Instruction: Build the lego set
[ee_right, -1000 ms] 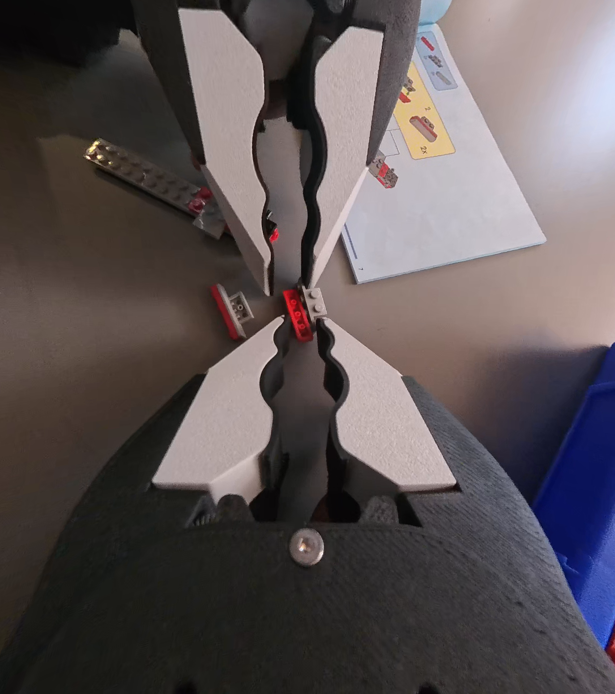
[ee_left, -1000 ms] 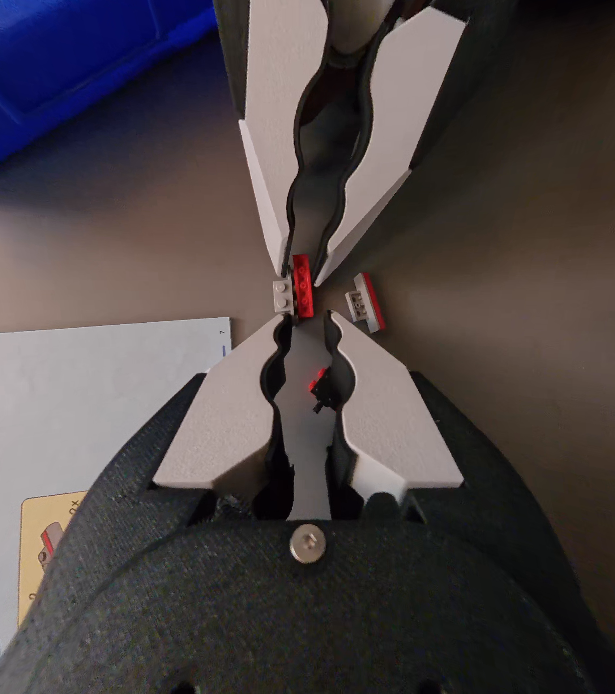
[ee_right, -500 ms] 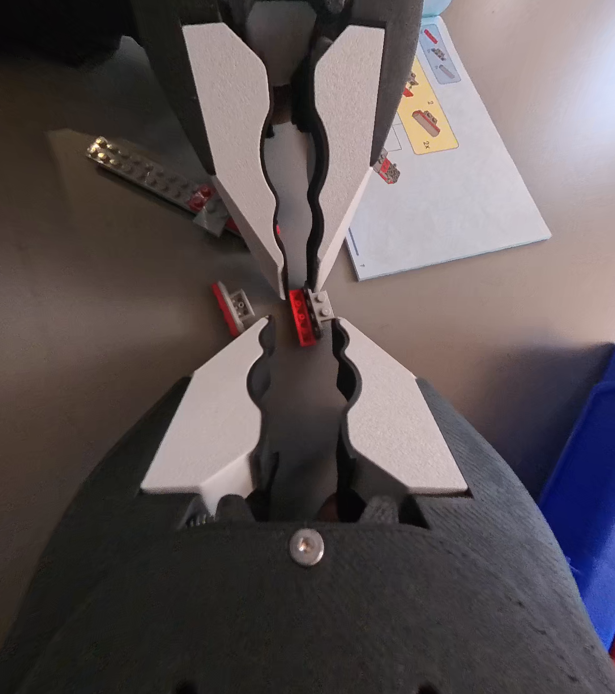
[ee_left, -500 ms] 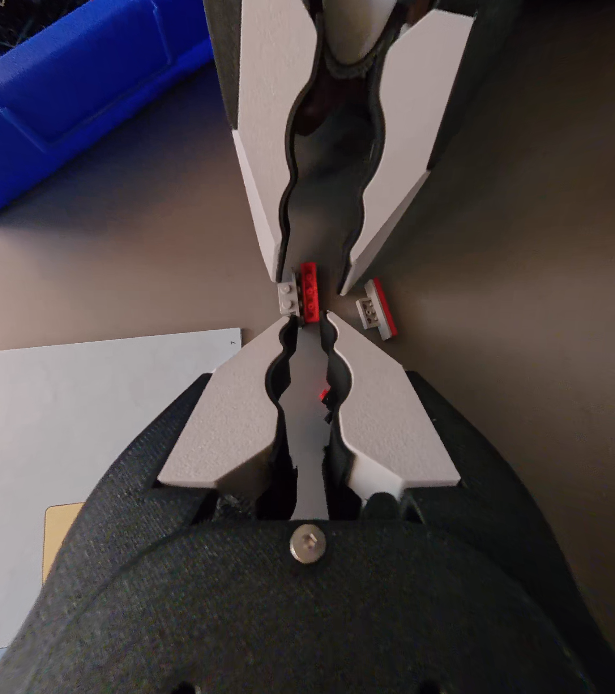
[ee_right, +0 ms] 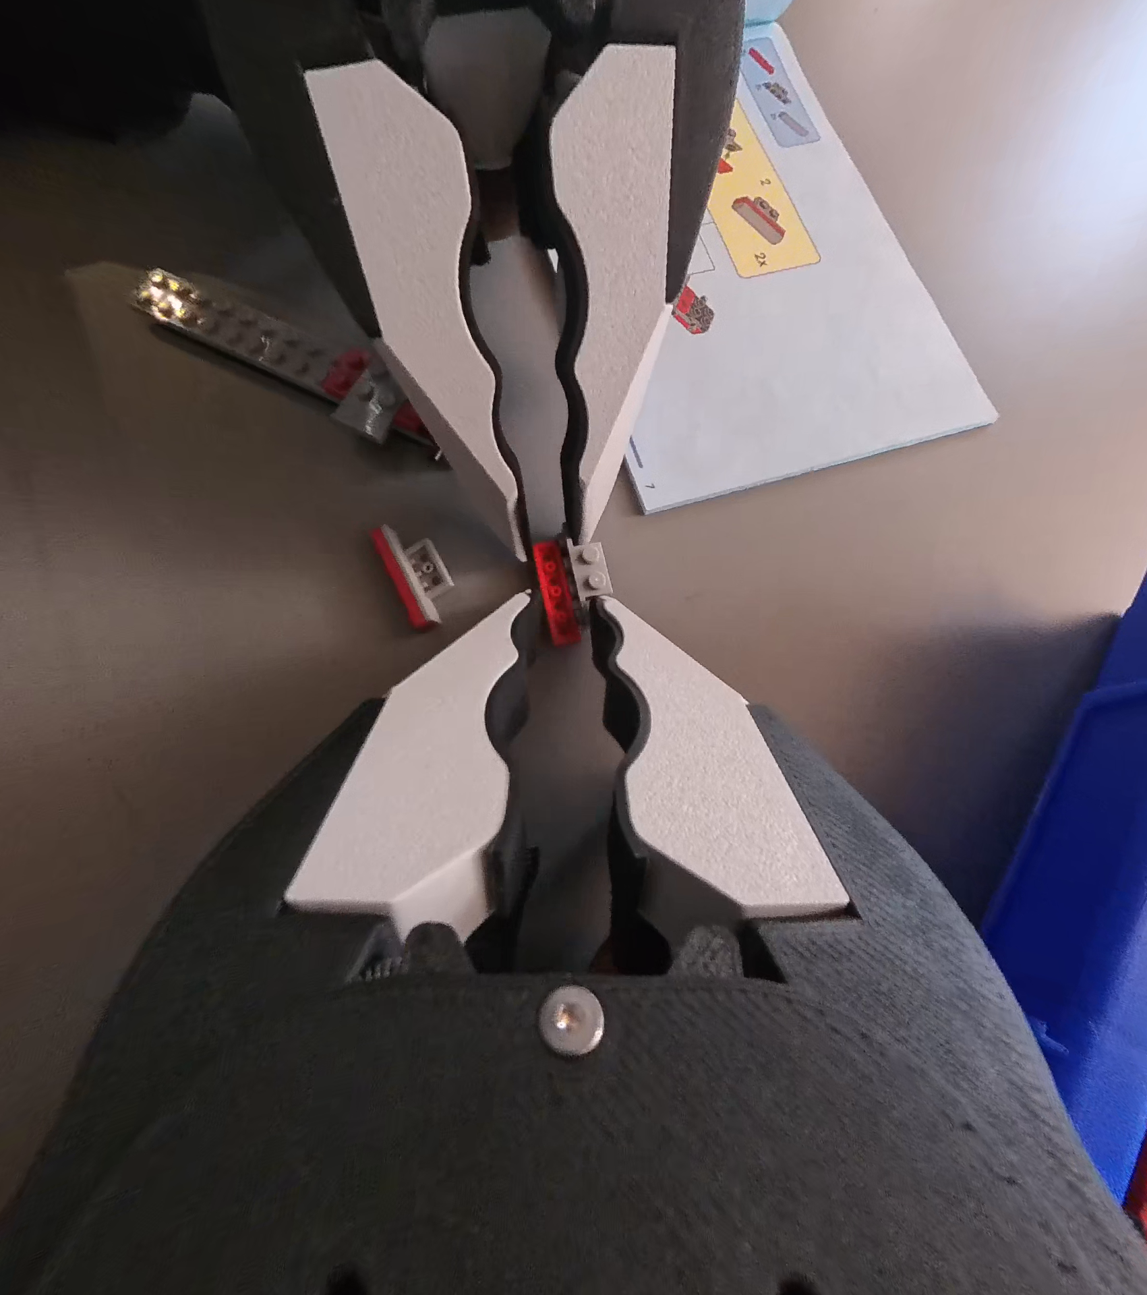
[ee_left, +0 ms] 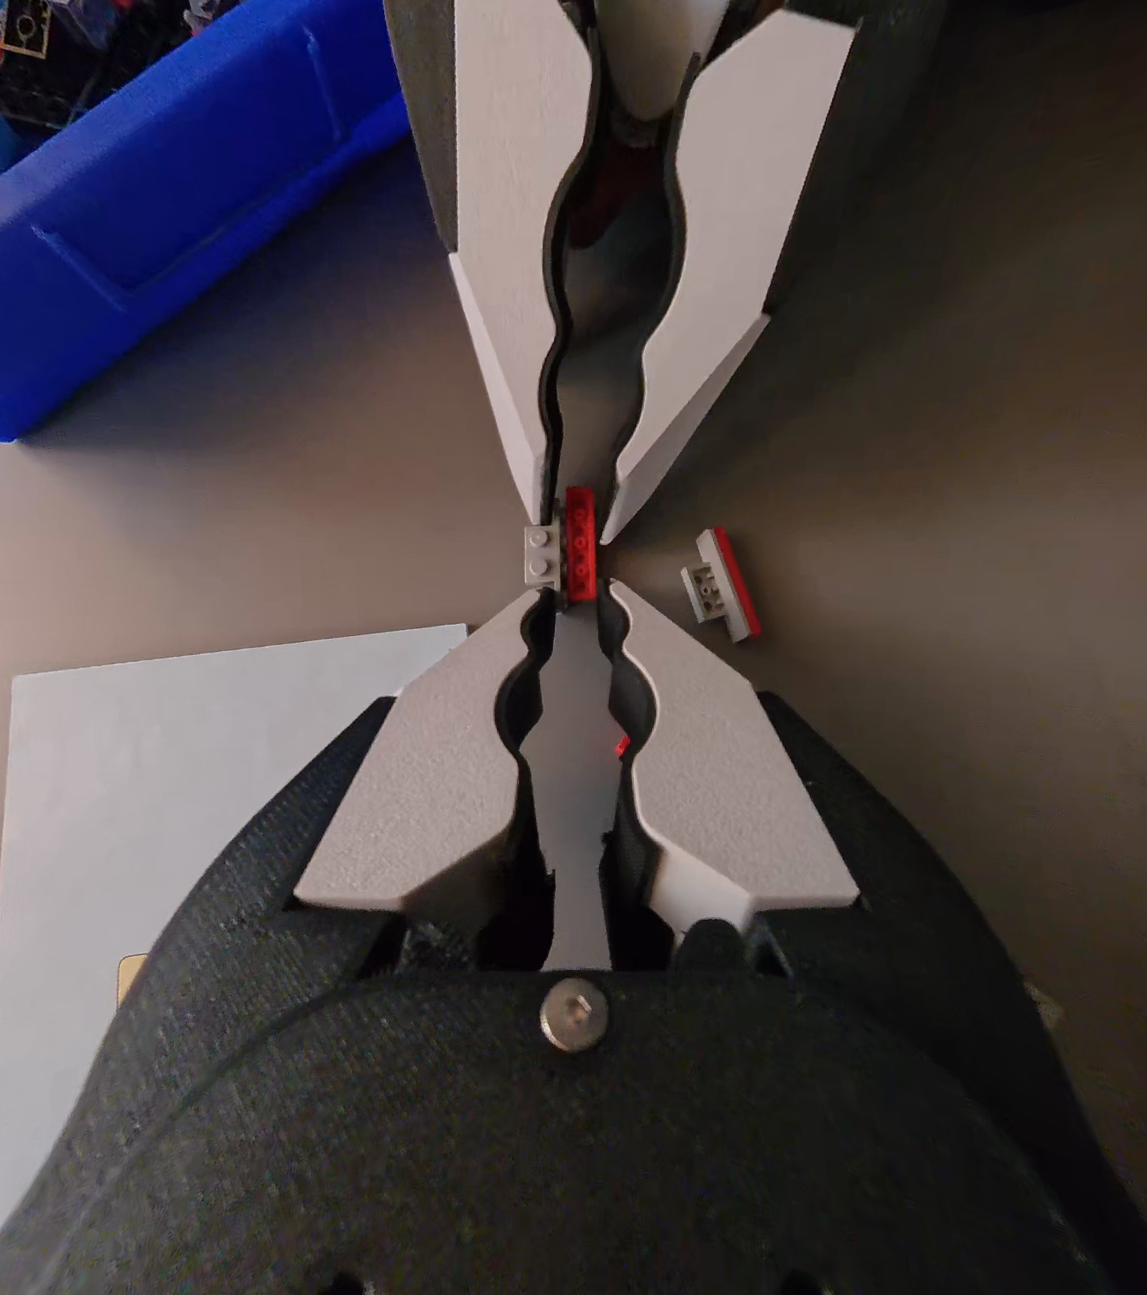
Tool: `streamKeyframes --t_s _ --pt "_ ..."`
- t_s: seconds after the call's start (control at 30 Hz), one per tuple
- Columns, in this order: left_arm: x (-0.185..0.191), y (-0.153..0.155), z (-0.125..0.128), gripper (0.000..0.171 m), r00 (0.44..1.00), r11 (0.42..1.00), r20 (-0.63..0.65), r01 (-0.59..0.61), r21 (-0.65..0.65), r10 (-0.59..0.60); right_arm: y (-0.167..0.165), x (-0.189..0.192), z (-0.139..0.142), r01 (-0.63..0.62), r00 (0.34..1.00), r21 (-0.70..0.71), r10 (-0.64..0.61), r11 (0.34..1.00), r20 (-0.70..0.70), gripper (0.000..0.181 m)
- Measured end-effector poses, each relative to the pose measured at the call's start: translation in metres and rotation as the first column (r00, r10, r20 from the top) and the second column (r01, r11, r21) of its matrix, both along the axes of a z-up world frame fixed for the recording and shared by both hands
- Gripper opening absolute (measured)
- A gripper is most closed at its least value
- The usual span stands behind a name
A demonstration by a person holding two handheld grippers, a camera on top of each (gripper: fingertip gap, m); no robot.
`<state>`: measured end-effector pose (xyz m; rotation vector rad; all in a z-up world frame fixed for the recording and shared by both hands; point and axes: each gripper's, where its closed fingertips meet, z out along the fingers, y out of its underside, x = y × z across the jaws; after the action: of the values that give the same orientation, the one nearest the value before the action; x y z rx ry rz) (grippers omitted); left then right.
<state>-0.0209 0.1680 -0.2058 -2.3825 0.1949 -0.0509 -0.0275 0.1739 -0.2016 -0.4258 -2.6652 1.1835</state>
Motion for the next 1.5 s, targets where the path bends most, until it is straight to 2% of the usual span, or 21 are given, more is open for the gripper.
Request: streamKeyframes --t_s 0.37,0.7,0.9,1.5 --pt "0.001 -0.003 -0.001 0.018 1.0 1.0 0.012 -0.002 -0.011 0.002 -0.001 0.002 0.003 -0.014 1.0 -0.025 0.014 1.0 0.0 0.015" --pt "-0.001 0.001 0.0 0.012 1.0 1.0 -0.007 -0.012 0.002 0.012 0.0 0.001 0.002 -0.001 1.0 -0.018 0.001 1.0 0.006 0.015" --pt "-0.002 0.001 0.003 0.013 1.0 1.0 0.007 -0.017 0.019 0.017 0.0 0.002 0.001 -0.006 1.0 -0.015 0.006 1.0 0.015 0.024" --pt "-0.007 0.003 0.005 0.011 0.998 0.999 -0.059 -0.012 0.049 0.015 0.004 -0.007 0.005 0.061 0.998 -0.026 -0.062 0.998 -0.025 0.016"
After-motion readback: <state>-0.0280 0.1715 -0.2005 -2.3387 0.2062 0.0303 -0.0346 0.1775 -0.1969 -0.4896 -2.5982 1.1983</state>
